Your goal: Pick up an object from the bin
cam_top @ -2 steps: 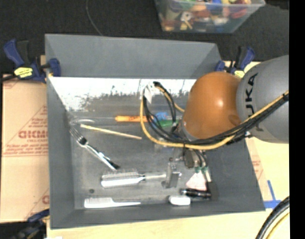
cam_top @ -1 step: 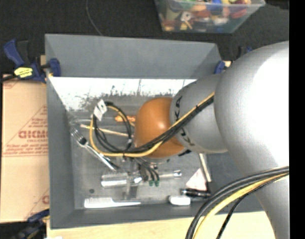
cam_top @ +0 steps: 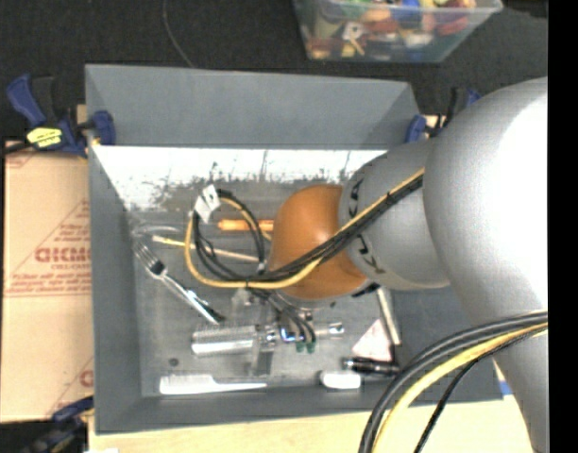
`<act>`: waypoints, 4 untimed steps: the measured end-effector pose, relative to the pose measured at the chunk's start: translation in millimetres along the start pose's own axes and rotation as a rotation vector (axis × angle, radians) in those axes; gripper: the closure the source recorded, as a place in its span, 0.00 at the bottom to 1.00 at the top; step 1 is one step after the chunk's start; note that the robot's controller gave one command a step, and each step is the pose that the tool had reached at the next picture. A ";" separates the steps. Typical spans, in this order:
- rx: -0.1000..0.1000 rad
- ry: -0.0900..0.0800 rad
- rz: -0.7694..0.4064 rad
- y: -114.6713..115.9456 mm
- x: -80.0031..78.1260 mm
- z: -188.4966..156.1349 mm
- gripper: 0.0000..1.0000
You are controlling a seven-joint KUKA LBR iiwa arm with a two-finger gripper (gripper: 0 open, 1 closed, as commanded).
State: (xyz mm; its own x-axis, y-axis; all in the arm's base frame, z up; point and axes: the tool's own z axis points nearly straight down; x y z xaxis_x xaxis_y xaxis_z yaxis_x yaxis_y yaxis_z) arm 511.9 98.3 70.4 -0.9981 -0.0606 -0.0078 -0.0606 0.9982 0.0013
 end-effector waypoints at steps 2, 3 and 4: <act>-0.002 -0.003 -0.003 2.5 -1.3 -0.2 0.00; -0.003 -0.002 -0.016 12.7 -2.9 0.6 1.00; -0.003 -0.002 -0.016 12.7 -2.9 0.6 1.00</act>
Offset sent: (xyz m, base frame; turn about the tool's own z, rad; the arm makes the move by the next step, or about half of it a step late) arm 0.0004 0.0023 -0.0002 -0.0036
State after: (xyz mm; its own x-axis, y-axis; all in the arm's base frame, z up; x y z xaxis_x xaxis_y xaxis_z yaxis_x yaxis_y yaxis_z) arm 514.1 111.2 69.9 -0.9970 -0.0764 -0.0100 -0.0764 0.9971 0.0045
